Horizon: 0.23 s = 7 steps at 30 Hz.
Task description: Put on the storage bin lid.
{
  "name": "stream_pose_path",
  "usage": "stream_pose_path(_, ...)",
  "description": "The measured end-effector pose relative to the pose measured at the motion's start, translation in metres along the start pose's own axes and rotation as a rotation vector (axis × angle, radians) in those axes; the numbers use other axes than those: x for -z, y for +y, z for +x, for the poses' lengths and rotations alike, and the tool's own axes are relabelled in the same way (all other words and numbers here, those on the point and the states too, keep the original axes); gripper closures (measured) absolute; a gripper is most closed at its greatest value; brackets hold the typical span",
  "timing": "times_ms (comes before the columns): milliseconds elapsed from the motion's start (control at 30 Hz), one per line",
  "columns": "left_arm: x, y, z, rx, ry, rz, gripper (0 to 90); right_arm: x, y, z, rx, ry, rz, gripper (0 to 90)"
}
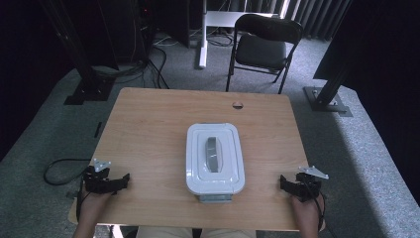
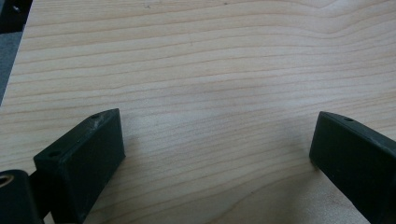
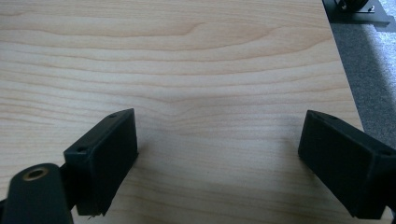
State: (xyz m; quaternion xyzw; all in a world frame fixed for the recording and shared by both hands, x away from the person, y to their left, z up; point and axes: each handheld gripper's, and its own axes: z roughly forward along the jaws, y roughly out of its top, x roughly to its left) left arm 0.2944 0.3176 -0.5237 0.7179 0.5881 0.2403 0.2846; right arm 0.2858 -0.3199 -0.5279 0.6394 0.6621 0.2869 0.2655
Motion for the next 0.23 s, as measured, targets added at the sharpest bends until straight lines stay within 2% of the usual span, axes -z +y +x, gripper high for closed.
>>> stream_pose_path(233, -0.0004, 0.0004, 0.0, 0.002, 0.002, 0.001, 3.4, -0.0011, 0.0011, -0.0006, 0.002, 0.001, 0.0, 11.3)
